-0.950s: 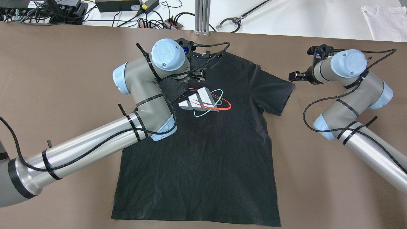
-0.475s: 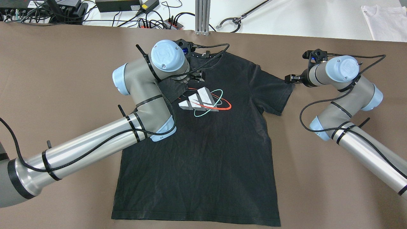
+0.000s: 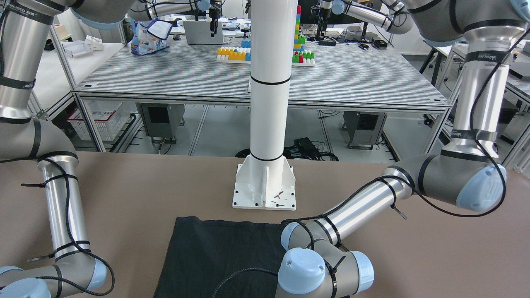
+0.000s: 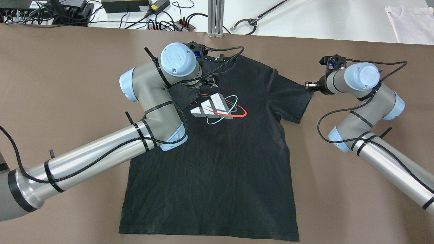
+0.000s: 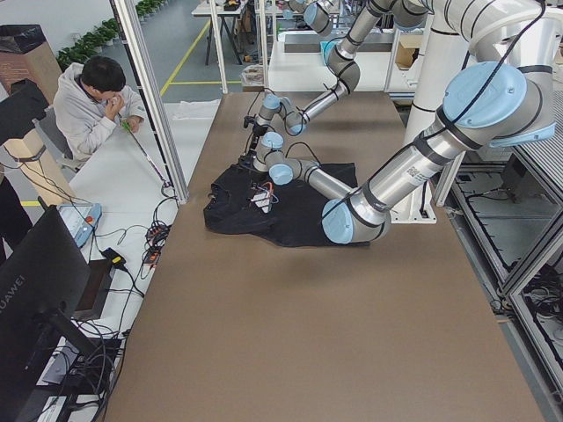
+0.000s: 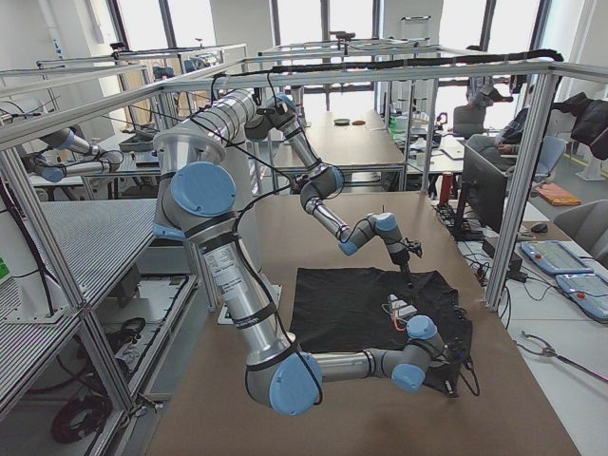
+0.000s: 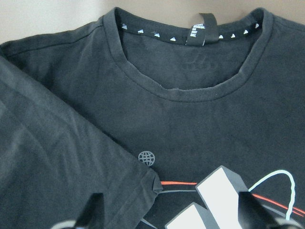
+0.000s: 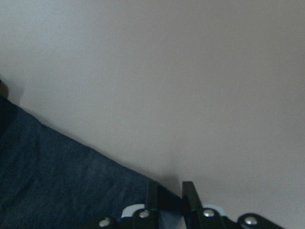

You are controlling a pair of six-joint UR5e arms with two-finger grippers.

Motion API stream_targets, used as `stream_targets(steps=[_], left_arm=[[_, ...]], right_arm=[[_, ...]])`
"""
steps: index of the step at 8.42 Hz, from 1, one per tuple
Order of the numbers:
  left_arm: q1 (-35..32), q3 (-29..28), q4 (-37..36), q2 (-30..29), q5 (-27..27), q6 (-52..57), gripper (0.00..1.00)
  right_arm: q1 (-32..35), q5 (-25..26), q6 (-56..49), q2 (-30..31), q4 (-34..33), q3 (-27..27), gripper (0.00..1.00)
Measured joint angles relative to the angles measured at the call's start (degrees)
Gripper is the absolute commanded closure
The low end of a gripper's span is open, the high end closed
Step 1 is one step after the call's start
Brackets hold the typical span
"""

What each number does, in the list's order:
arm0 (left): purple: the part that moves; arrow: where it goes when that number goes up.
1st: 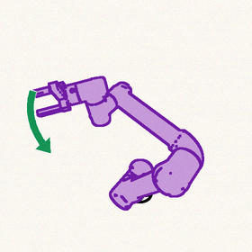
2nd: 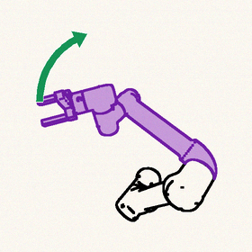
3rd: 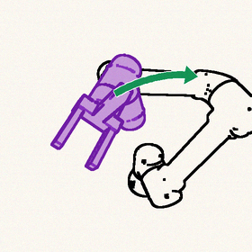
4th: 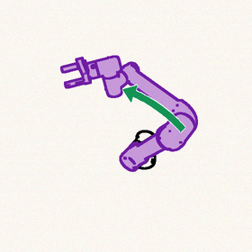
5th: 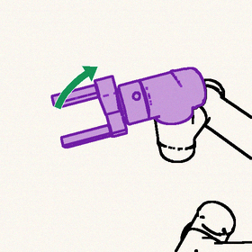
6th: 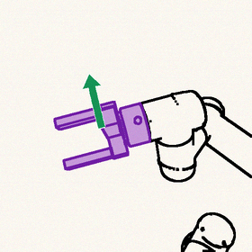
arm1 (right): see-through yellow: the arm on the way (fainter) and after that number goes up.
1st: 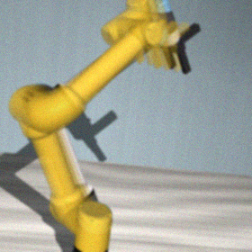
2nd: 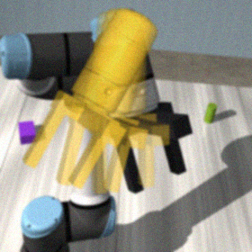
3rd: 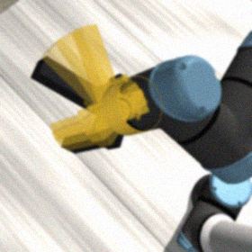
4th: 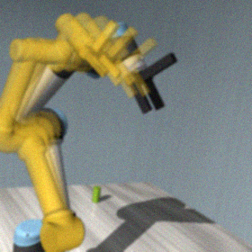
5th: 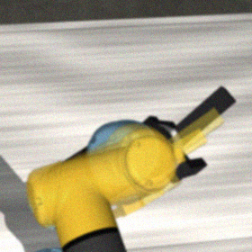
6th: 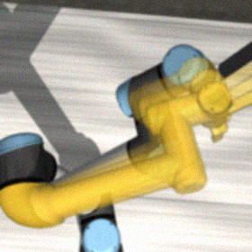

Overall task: Fold clothes
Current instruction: 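Grasp the sleeve nearest the right gripper and fold it inward while the left gripper releases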

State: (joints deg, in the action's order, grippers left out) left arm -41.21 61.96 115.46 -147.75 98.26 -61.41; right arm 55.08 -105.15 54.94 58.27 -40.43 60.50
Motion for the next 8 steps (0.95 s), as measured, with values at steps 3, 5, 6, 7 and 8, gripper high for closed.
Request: stream_targets(steps=[3, 5, 6, 7, 8], left_arm=[[0.0, 0.1, 0.0, 0.0, 0.2, 0.0, 0.0], [-0.6, 0.5, -0.1, 0.0, 1.5, 0.8, 0.0], [-1.4, 0.8, -0.2, 0.0, 3.2, 1.9, 0.0], [-2.3, 0.9, -0.2, 0.3, 4.7, 3.0, 0.0], [-3.0, 0.9, -0.1, 0.7, 5.3, 4.0, 0.0]], right_arm=[[-0.1, 0.2, 2.3, 0.3, -0.1, 1.7, 1.0], [-0.1, 0.3, 5.3, 0.3, -2.1, 5.2, 1.0], [-0.1, 0.3, 6.9, 0.1, -5.2, 8.4, 1.0], [-0.1, 0.3, 9.1, -0.4, -9.7, 12.2, 1.0], [-0.5, 0.3, 11.7, -1.8, -13.7, 14.7, 1.0]])
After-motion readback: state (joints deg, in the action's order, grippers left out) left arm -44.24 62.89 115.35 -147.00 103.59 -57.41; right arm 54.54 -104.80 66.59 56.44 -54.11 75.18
